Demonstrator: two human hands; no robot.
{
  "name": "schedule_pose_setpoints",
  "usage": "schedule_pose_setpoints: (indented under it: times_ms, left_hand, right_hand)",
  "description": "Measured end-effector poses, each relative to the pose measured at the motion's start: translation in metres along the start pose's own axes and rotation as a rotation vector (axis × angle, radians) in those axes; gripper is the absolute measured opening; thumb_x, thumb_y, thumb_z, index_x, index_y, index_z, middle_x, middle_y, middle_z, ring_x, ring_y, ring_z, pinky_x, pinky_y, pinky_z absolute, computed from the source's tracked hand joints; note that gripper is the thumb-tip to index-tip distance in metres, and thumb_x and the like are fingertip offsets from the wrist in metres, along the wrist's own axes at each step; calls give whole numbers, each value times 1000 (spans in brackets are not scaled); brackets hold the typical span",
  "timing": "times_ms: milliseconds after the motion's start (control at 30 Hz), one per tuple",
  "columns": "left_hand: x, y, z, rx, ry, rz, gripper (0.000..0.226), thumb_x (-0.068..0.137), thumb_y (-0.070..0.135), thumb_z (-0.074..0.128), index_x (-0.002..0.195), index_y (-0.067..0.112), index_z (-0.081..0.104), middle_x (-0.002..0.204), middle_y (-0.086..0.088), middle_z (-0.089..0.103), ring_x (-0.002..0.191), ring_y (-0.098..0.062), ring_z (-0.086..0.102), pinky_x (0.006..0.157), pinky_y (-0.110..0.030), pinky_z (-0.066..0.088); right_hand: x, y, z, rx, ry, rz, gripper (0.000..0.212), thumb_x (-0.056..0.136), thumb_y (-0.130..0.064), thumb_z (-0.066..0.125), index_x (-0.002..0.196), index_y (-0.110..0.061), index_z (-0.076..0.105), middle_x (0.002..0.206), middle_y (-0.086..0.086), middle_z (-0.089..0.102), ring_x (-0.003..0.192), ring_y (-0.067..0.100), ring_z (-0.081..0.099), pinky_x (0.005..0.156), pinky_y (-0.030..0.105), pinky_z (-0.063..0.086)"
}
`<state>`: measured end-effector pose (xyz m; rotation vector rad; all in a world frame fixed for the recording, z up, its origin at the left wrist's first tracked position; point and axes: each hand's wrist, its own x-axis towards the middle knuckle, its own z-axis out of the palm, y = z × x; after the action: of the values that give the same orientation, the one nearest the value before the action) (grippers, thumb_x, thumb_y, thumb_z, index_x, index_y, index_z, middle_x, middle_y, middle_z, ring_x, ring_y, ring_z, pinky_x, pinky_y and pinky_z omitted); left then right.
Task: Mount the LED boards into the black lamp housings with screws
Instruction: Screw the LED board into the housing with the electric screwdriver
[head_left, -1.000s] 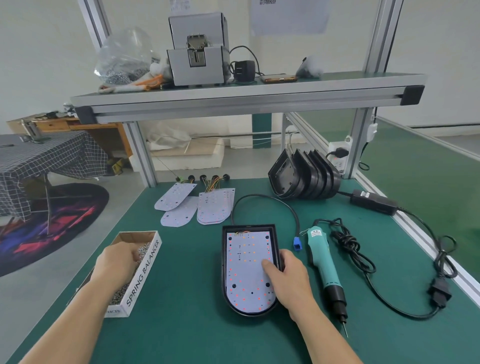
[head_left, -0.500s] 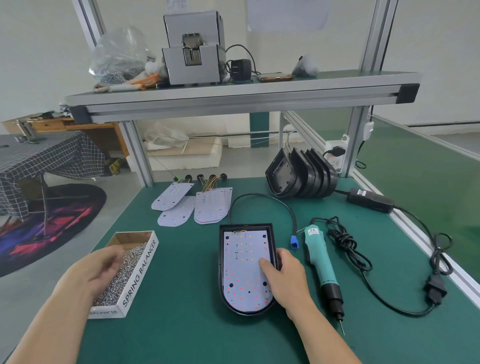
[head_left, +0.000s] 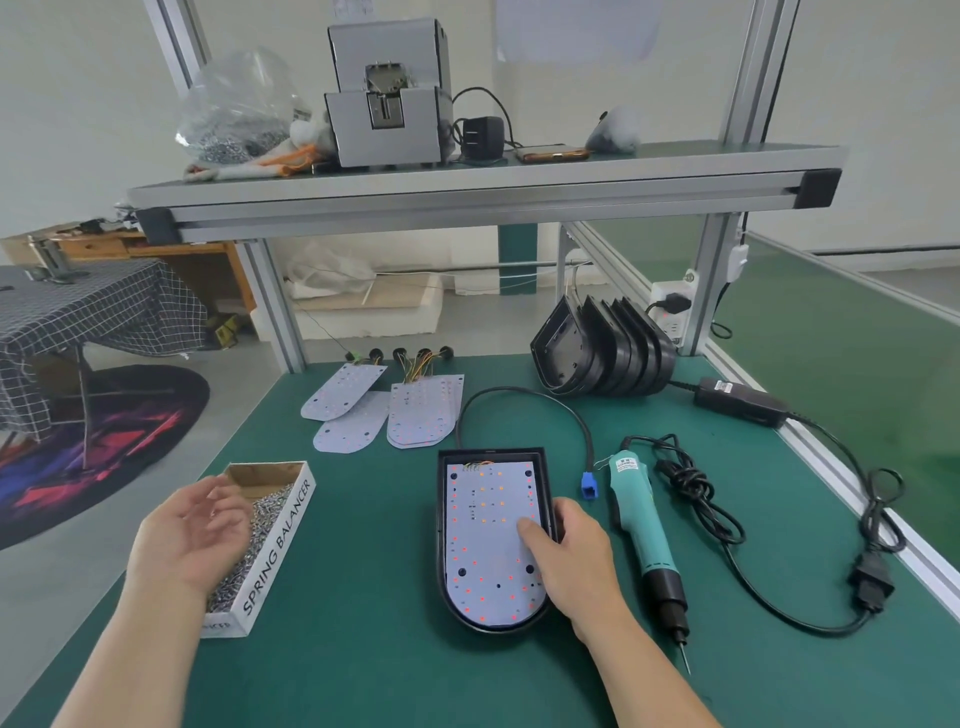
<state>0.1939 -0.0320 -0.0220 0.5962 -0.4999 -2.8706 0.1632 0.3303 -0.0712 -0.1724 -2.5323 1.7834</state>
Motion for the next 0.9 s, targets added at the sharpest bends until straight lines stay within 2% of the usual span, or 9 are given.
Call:
schedule_pose_setpoints:
  times_ms: [67, 167, 333, 467, 600, 700, 800, 833, 900]
  left_hand:
    - [-4, -10, 13, 205, -28, -3, 75, 33, -3, 89, 104, 4, 63, 76, 5, 51, 64, 0, 41, 46, -7, 31]
    - [-13, -44, 40, 320, -31, -106, 56, 66, 2, 72, 121, 1, 62, 78, 2, 52, 64, -1, 45, 40, -8, 31]
    - [-36, -123, 79, 374, -69, -294, 25, 72, -4, 61, 94, -9, 73, 72, -11, 63, 53, -11, 61, 38, -9, 40]
    - [-45, -174, 94, 436, -64, -362, 32, 69, -10, 65, 100, -12, 68, 72, -16, 64, 52, -14, 62, 39, -11, 43]
    - [-41, -193, 95, 387, -86, -375, 18, 75, -13, 64, 92, -17, 69, 80, -20, 67, 61, -21, 70, 48, -15, 54]
    - [-34, -200, 91, 461, -84, -316, 9, 92, -14, 54, 94, -10, 62, 75, -19, 69, 65, -21, 73, 50, -16, 55]
    - [-34, -212, 88, 647, -70, -256, 12, 94, -12, 56, 85, -5, 60, 65, -14, 68, 59, -17, 71, 49, -15, 53]
    - [-34, -216, 87, 694, -60, -236, 14, 93, -12, 57, 82, -4, 60, 63, -12, 67, 57, -15, 69, 48, -14, 52]
    - [-33, -222, 85, 746, -40, -204, 17, 92, -13, 59, 79, -2, 62, 63, -10, 65, 57, -15, 65, 46, -14, 49]
  right_hand:
    - [0, 0, 0, -7, -3, 4, 22, 87, -27, 69, 85, -7, 59, 84, 7, 69, 72, 24, 58, 70, 33, 51]
    - [0, -1, 1, -14, 1, 9, 23, 88, -27, 68, 82, -8, 57, 84, 9, 68, 66, 15, 52, 66, 31, 49]
    - [-2, -2, 1, -9, 6, 35, 24, 87, -27, 68, 88, -5, 59, 88, 10, 69, 72, 21, 57, 71, 36, 53]
    - [-3, -4, 1, -20, 43, 23, 26, 84, -26, 70, 84, -5, 56, 78, 8, 64, 64, 14, 47, 62, 32, 45]
    - [-4, -6, 1, -27, 65, 10, 24, 83, -26, 71, 78, -12, 52, 67, -4, 55, 54, 5, 42, 54, 22, 39]
    - [-4, -8, 0, -32, 56, 26, 21, 84, -27, 69, 82, -14, 54, 75, 0, 60, 63, 12, 48, 61, 28, 44]
    - [-6, -11, -6, -95, 14, -1, 19, 88, -35, 68, 90, -18, 59, 87, -2, 65, 80, 17, 59, 76, 33, 51]
    - [-5, -12, -11, -145, 28, -43, 22, 91, -38, 66, 95, -17, 61, 94, -2, 65, 87, 18, 60, 81, 33, 50]
    - [-3, -16, -27, -241, 168, -143, 31, 95, -44, 62, 108, -16, 63, 106, -1, 63, 100, 19, 59, 90, 33, 46]
